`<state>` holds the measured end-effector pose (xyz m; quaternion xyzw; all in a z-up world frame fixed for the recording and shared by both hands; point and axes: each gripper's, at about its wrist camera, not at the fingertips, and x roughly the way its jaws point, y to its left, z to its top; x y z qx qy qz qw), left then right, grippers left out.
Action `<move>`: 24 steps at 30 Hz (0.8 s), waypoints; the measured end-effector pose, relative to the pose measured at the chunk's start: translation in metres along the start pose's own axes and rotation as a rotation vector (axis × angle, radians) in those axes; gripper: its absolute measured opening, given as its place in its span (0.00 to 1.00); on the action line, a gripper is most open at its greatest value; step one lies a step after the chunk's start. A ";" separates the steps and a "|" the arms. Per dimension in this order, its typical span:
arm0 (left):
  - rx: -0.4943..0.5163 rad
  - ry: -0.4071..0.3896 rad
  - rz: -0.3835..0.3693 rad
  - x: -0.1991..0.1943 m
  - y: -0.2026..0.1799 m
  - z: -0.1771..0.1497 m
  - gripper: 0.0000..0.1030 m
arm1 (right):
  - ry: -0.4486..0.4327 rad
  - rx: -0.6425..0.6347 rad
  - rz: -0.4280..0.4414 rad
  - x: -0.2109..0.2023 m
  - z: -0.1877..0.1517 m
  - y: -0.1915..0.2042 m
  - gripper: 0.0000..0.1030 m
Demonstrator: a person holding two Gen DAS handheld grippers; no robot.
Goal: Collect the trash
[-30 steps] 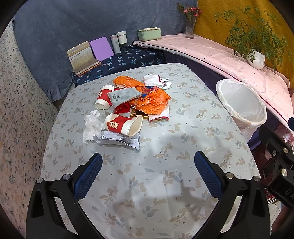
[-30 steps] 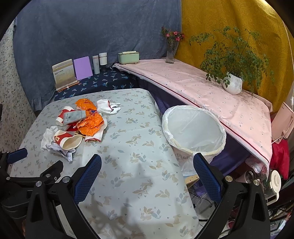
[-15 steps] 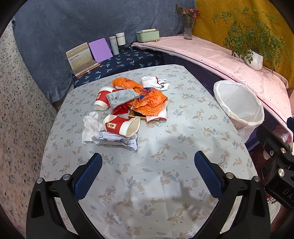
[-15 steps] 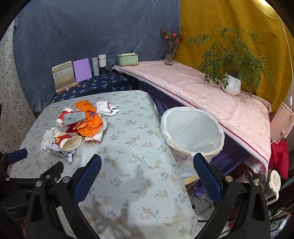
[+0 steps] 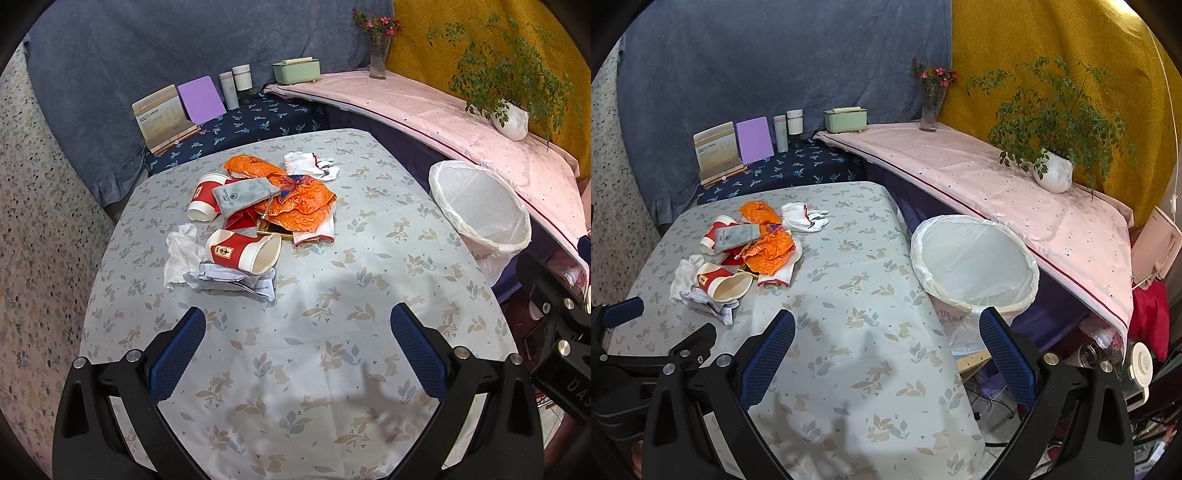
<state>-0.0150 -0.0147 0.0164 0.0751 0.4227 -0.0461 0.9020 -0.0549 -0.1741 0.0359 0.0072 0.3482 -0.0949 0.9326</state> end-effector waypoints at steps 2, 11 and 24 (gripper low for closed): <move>0.001 0.001 0.000 0.000 -0.001 0.000 0.93 | 0.001 0.001 -0.001 0.000 0.000 0.000 0.93; 0.003 -0.008 0.000 0.001 -0.002 0.001 0.93 | 0.012 0.012 0.011 0.002 -0.001 -0.002 0.93; -0.010 -0.005 0.005 0.006 0.003 0.003 0.93 | 0.023 0.021 0.014 0.005 0.002 -0.002 0.93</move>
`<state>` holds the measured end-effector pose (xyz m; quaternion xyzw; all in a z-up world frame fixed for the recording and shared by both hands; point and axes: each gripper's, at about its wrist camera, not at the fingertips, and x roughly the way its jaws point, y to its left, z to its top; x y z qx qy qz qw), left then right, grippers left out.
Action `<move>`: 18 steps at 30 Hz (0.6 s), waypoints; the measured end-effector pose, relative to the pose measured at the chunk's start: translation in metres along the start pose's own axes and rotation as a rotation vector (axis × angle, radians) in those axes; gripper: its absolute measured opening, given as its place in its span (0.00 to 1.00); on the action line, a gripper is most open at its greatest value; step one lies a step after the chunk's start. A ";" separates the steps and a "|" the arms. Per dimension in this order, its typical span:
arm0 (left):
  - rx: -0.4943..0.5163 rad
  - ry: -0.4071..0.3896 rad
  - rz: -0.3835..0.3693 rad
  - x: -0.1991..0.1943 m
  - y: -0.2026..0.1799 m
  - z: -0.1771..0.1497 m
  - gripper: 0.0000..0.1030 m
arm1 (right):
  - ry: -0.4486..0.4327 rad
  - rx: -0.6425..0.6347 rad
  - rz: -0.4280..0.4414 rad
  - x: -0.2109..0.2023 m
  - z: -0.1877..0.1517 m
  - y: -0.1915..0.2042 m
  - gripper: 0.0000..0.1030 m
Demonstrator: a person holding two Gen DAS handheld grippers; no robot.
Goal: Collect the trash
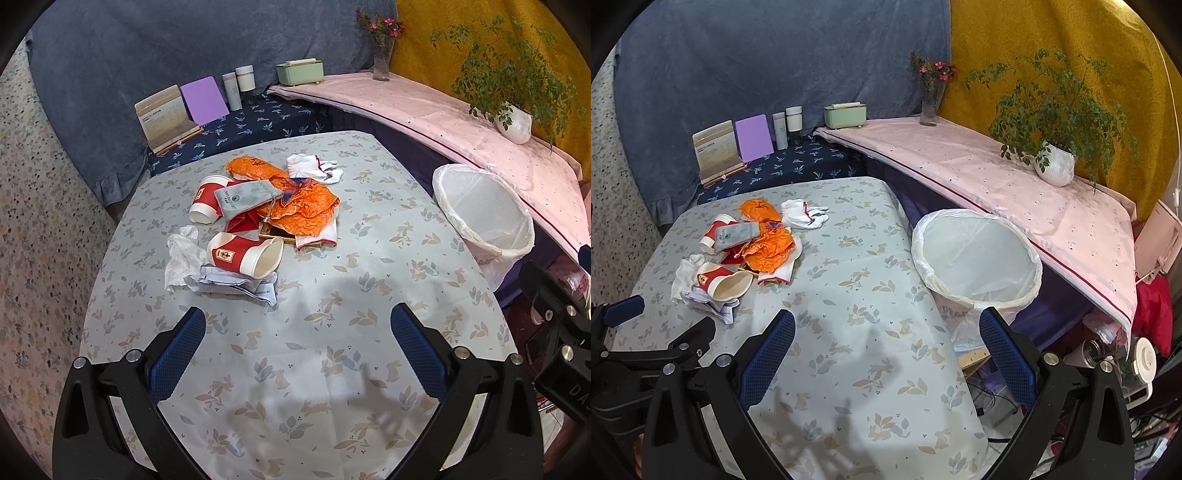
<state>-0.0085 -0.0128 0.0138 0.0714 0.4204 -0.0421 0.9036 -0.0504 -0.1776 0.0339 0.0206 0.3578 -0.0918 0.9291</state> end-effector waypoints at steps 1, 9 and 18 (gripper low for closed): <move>0.001 -0.001 0.001 0.000 0.000 0.000 0.93 | 0.001 0.003 -0.003 0.001 0.001 -0.001 0.93; -0.004 0.005 -0.010 0.009 0.006 0.003 0.93 | -0.004 0.008 -0.015 0.007 0.007 0.001 0.93; -0.042 0.028 -0.003 0.030 0.028 0.007 0.93 | -0.014 -0.013 -0.020 0.020 0.015 0.016 0.93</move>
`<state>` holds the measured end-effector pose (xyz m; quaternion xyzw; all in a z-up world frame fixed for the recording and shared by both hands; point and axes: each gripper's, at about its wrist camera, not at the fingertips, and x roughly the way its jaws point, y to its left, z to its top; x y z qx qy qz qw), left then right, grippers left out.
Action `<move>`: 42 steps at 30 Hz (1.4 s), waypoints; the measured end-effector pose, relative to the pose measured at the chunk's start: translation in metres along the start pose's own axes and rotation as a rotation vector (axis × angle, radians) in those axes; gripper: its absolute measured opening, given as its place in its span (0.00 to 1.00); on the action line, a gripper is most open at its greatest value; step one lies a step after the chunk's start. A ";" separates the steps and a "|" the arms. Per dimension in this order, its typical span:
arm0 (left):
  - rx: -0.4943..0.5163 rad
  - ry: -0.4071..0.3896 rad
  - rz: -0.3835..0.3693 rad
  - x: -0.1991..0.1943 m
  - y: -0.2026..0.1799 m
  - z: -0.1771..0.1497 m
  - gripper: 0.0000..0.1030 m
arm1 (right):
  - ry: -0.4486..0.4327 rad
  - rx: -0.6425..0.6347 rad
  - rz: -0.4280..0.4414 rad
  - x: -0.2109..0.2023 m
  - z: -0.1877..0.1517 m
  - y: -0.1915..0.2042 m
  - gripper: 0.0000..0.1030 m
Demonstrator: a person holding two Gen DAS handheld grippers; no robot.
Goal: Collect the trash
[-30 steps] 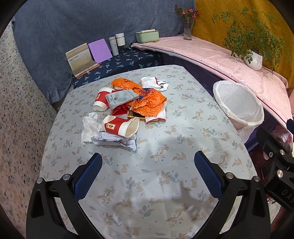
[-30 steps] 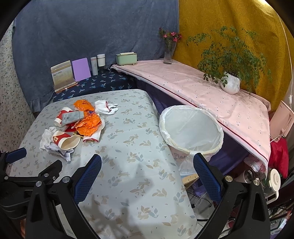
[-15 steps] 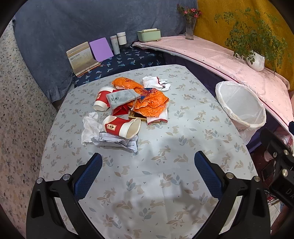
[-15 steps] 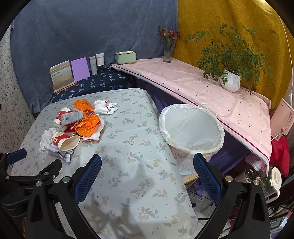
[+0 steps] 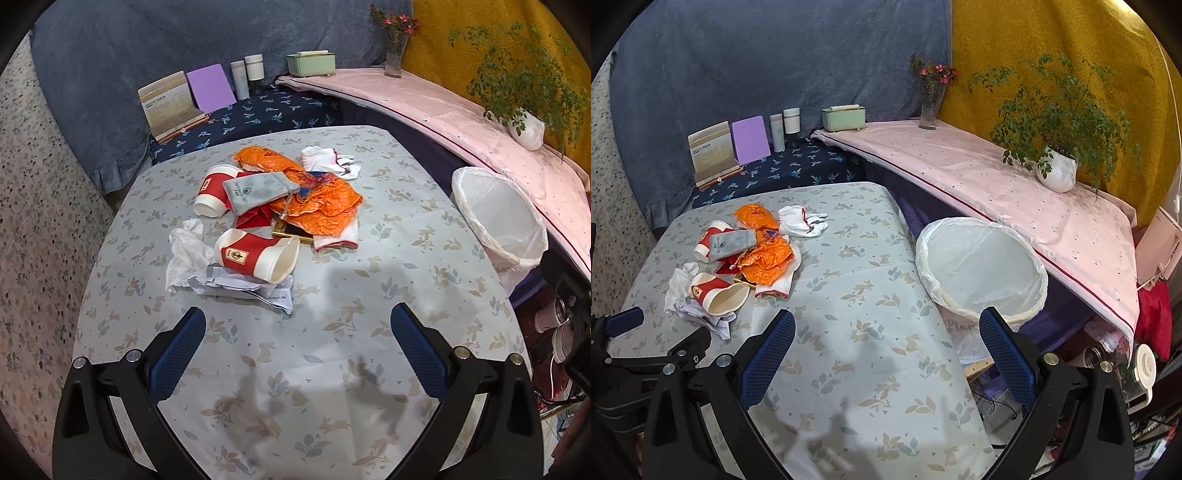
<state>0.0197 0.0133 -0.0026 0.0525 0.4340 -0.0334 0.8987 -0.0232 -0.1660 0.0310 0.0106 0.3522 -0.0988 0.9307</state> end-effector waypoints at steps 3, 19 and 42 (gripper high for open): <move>-0.020 0.010 0.011 0.013 0.014 0.000 0.93 | -0.001 -0.007 -0.003 0.008 0.002 0.008 0.93; -0.177 0.069 0.022 0.076 0.108 0.007 0.93 | 0.068 -0.023 0.081 0.062 0.012 0.054 0.93; -0.287 0.200 -0.065 0.171 0.171 0.044 0.48 | 0.115 -0.087 0.137 0.132 0.037 0.124 0.91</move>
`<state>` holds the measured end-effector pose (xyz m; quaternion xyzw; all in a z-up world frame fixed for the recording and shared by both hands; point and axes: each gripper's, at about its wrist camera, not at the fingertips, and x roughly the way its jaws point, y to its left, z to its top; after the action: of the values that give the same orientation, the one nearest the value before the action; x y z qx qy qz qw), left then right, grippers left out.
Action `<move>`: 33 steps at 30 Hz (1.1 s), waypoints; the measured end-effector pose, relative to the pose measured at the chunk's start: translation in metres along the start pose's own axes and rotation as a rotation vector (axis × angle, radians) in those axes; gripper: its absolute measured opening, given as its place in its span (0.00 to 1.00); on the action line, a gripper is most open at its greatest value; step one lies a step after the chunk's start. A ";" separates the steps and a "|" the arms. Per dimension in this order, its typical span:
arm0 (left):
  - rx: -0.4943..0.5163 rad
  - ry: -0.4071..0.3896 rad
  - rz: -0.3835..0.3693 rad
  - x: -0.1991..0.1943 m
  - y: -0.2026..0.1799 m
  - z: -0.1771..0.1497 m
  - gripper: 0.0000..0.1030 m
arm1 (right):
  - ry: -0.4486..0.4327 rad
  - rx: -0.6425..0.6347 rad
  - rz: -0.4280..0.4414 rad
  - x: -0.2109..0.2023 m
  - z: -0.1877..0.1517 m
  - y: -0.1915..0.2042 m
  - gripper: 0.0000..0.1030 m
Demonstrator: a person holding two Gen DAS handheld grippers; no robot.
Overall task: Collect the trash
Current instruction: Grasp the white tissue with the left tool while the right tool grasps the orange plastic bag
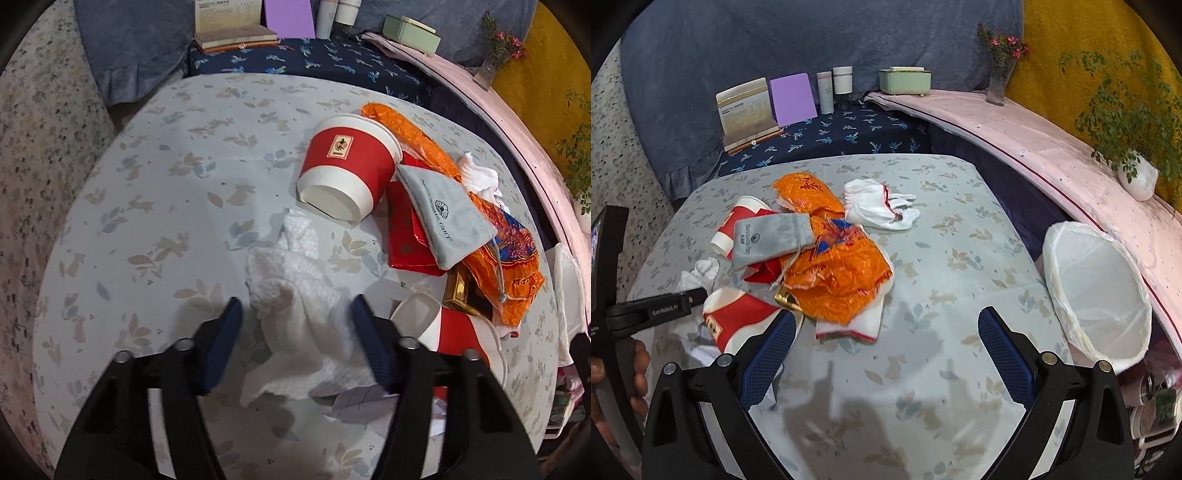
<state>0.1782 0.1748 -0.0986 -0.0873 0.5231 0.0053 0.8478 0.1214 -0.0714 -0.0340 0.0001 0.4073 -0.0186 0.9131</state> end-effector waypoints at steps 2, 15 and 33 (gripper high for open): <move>0.002 0.008 -0.012 0.002 -0.001 0.001 0.33 | 0.006 -0.004 0.009 0.009 0.007 0.004 0.87; 0.027 -0.055 -0.018 -0.017 -0.015 0.012 0.14 | 0.051 0.000 0.049 0.068 0.043 0.015 0.68; 0.080 -0.145 -0.052 -0.059 -0.039 0.019 0.14 | 0.042 0.040 0.116 0.049 0.041 0.002 0.16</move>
<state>0.1719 0.1443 -0.0325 -0.0664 0.4579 -0.0314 0.8860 0.1848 -0.0717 -0.0434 0.0421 0.4252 0.0263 0.9038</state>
